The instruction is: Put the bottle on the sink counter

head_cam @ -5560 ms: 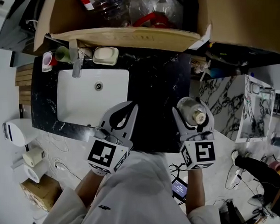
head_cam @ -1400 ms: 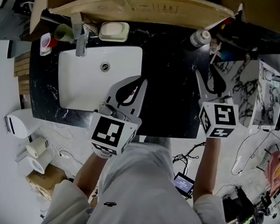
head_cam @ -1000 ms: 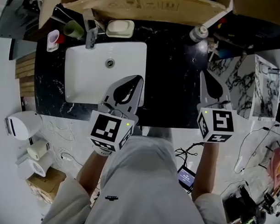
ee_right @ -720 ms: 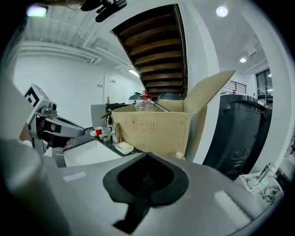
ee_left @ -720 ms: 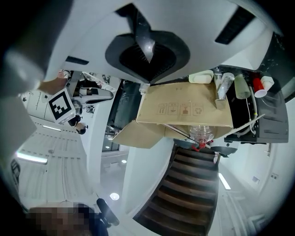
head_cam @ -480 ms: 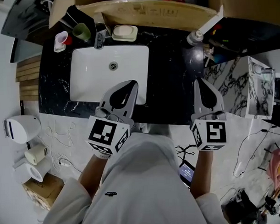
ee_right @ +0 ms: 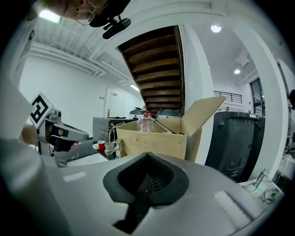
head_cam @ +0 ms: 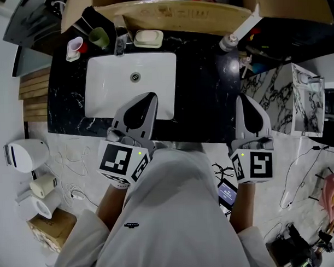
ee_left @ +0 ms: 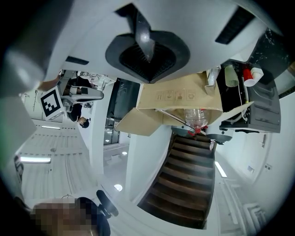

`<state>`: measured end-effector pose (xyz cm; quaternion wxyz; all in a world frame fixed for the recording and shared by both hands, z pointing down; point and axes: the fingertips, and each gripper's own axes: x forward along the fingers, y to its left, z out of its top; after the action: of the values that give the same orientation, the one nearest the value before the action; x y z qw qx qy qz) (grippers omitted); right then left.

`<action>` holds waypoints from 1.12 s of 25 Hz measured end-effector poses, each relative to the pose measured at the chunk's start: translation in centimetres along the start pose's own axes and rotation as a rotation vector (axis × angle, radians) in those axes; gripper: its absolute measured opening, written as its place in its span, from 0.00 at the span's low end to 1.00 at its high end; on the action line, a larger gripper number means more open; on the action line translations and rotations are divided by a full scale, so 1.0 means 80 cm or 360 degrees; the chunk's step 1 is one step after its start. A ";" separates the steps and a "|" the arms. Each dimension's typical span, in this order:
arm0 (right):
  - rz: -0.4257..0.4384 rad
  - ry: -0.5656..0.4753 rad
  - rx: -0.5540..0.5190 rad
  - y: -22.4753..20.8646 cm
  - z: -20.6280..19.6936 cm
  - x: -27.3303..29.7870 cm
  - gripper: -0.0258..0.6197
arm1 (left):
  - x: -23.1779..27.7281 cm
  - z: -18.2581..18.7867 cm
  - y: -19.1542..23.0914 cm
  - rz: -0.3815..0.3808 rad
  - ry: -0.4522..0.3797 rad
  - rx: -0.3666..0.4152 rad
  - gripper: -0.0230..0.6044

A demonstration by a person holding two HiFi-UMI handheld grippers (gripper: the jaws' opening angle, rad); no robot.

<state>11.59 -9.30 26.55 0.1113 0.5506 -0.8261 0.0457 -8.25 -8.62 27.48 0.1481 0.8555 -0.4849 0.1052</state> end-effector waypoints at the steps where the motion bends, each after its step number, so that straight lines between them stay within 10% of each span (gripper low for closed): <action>1: -0.0004 -0.0010 0.0001 0.000 0.003 -0.004 0.06 | -0.002 0.002 -0.001 0.0000 -0.0009 0.0001 0.05; 28: -0.0066 -0.0129 -0.0006 0.015 0.008 -0.066 0.06 | -0.010 0.016 -0.033 -0.0136 -0.0077 -0.0034 0.05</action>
<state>12.40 -4.19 24.72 0.0797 0.5687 -0.8185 0.0194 -6.35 -7.17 25.67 0.1500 0.8760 -0.4525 0.0729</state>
